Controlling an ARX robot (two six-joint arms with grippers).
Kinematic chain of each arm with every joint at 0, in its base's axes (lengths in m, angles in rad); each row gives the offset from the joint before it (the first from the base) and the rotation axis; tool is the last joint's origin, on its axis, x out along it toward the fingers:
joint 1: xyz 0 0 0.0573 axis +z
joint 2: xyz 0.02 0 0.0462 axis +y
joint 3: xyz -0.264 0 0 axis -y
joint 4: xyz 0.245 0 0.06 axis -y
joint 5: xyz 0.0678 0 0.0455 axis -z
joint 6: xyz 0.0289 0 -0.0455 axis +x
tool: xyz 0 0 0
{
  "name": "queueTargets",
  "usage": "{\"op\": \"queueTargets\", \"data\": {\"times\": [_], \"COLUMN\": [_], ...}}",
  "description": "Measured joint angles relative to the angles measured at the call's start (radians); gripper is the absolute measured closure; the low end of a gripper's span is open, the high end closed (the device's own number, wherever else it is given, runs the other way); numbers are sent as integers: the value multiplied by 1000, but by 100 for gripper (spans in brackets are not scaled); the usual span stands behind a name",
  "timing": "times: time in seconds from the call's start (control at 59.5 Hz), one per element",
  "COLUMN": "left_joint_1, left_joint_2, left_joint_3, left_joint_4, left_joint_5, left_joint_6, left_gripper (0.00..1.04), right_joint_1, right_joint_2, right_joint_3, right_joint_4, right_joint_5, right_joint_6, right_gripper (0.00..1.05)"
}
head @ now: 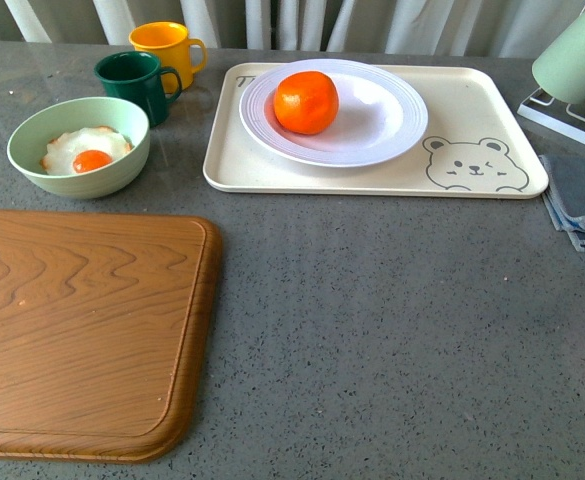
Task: Place orange and plate with both arms
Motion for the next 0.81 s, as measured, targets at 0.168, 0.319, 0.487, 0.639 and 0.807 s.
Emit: {"op": "queueTargets", "data": {"times": [0.168,0.319,0.487,0.639,0.807], "left_joint_1": [0,0,0,0,0], "left_joint_2": [0,0,0,0,0], "left_joint_3": [0,0,0,0,0], "left_joint_4": [0,0,0,0,0], "left_joint_5": [0,0,0,0,0], "left_joint_6": [0,0,0,1,1], "left_gripper": [9,9,9,9,9], "right_joint_1": [0,0,0,0,0], "right_joint_2": [-47,-83,-243,-256,-257], "right_joint_3": [0,0,0,0,0], "right_joint_4": [-46,-82,-255,-262,-262], "right_joint_5": [0,0,0,0,0], "right_joint_6": [0,0,0,0,-2], "right_gripper": [103,103,103,103,97]}}
